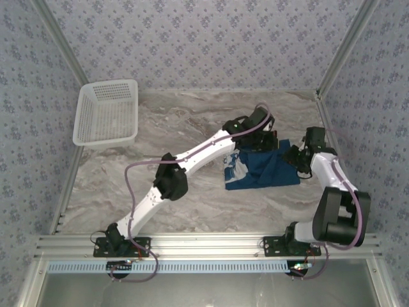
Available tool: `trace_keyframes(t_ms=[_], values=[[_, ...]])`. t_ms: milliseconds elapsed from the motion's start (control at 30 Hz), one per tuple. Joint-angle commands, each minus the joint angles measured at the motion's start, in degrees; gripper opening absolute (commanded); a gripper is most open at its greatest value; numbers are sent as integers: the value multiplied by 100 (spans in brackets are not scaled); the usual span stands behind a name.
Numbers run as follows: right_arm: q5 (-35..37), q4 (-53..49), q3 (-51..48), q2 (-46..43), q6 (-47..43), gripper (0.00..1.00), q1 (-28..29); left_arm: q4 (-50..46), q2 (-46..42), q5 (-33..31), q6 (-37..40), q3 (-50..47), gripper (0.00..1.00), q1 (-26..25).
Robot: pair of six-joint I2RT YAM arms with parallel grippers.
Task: Fold the inside-out t-shirt
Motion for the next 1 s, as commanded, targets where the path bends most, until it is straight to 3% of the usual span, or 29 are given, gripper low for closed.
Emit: trace_keyframes(t_ms=[0, 100, 167, 300, 400, 500, 733, 967], values=[[490, -339, 86, -433, 151, 45, -129, 338, 629, 525, -96, 804, 22, -167], [734, -451, 36, -773, 135, 46, -208, -46, 1092, 850, 260, 1672, 46, -170], [846, -507, 23, -910, 119, 46, -224, -388, 1002, 853, 764, 1734, 60, -167], [907, -529, 5, -967, 106, 46, -221, -711, 368, 779, 1675, 1150, 72, -150], [931, -417, -4, -956, 72, 46, -222, -991, -146, 728, 2258, 775, 75, -123], [721, -308, 27, -810, -18, 48, -162, -1336, -789, 248, 2818, 90, 75, -94], [365, 117, 465, 405, -62, 53, 170, 643, -2940, -56, 2365, -4166, 72, 551], [329, 267, 731, 1394, -173, 54, 285, 1036, -2579, 291, 2286, -4628, 71, 812]])
